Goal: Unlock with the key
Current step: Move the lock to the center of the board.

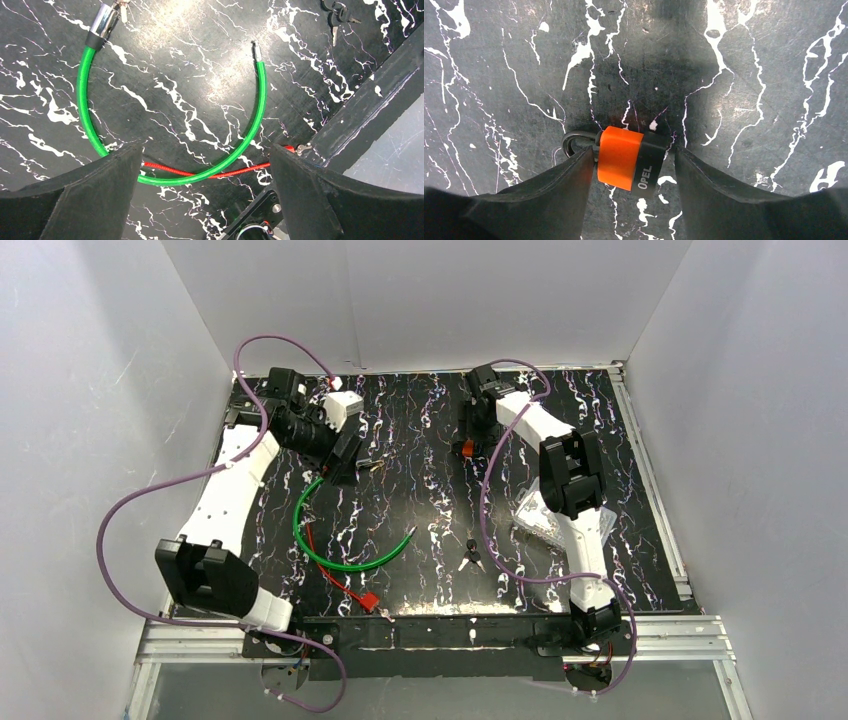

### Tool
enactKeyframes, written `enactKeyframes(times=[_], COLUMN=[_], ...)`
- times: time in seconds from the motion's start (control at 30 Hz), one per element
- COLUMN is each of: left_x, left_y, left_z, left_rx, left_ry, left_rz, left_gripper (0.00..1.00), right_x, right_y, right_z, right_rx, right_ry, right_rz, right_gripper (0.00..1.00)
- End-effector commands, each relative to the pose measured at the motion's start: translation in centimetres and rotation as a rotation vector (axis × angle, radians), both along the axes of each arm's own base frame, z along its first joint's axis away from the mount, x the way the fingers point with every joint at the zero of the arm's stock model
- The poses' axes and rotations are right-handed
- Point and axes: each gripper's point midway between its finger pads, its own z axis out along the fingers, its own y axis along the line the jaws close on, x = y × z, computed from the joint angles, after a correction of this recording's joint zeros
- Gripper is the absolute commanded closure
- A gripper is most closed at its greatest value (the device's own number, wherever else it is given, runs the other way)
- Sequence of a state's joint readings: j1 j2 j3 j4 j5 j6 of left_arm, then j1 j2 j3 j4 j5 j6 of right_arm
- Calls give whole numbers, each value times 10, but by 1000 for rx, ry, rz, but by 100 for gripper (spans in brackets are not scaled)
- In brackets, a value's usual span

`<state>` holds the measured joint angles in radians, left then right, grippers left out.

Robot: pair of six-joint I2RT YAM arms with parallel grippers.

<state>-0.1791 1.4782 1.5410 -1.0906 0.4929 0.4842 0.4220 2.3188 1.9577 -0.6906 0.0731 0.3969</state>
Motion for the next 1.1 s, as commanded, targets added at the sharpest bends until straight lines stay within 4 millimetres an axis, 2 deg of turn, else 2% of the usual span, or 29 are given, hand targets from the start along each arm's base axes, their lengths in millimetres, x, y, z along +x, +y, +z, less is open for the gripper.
enactKeyframes(times=[0.0,0.17,0.27,0.4,0.47,0.63,0.7,0.77,0.83,1.07], left_x=[-6,-7,-7,-10,-11,-20,-21,-22,-27,-58], left_y=[5,6,6,7,6,3,3,3,1,-2], left_z=[7,6,7,10,10,8,8,13,19,24], left_rx=[19,28,27,26,21,-3,-3,-13,-31,-63], left_ry=[-37,-44,-51,-55,-52,-29,-48,-77,-92,4], left_rz=[-6,-10,-10,-12,-7,-7,-5,9,6,-50], left_gripper=[2,2,2,2,2,2,2,2,2,2], right_x=[-9,-27,-51,-100,-134,-208,-228,-240,-243,-228], right_y=[6,15,22,35,41,55,59,61,63,64], right_z=[-4,-4,2,5,2,-7,-12,-16,-16,11], right_rx=[4,25,38,89,127,127,89,58,59,28], right_ry=[23,56,83,94,126,154,157,159,160,99], right_rz=[11,22,13,7,17,73,100,108,101,106], right_gripper=[38,47,52,55,55,56,56,54,51,32])
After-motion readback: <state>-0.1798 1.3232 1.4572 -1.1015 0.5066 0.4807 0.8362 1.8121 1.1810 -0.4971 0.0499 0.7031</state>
